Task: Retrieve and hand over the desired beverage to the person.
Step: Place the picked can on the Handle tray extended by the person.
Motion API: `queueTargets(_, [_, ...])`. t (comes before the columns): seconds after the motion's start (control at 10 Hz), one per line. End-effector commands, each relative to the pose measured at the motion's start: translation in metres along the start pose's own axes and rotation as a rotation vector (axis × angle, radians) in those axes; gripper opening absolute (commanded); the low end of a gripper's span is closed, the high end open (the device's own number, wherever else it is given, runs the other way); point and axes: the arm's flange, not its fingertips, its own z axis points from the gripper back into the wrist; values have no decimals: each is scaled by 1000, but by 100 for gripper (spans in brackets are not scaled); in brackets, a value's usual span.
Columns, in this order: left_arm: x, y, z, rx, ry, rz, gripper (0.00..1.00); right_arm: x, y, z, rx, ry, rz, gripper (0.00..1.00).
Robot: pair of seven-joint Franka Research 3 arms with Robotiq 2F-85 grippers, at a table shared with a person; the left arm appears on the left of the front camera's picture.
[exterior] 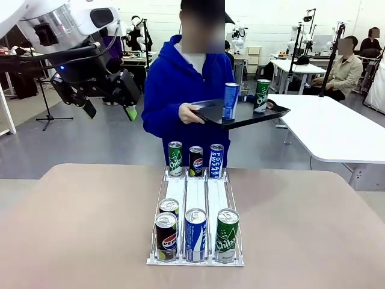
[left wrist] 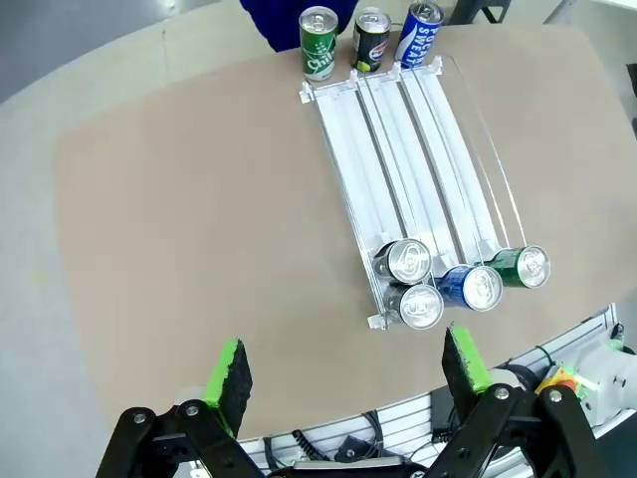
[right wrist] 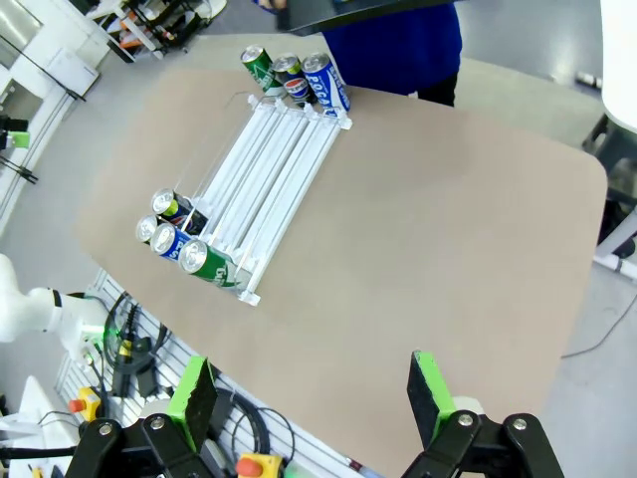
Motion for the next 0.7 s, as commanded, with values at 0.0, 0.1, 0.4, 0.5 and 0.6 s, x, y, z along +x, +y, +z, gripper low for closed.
queueTargets(0.0, [4, -4, -2, -2, 9, -13, 100, 0, -1, -1, 11, 1, 2, 100])
queueTargets(0.1, [4, -4, -2, -2, 9, -13, 100, 0, -1, -1, 11, 1, 2, 100])
queueTargets(0.4, [4, -4, -2, -2, 9, -13, 100, 0, -1, -1, 11, 1, 2, 100])
queueTargets(0.5, [4, -4, -2, -2, 9, -13, 100, 0, -1, -1, 11, 1, 2, 100])
queueTargets(0.6, [4, -4, -2, -2, 9, -13, 100, 0, -1, -1, 11, 1, 2, 100])
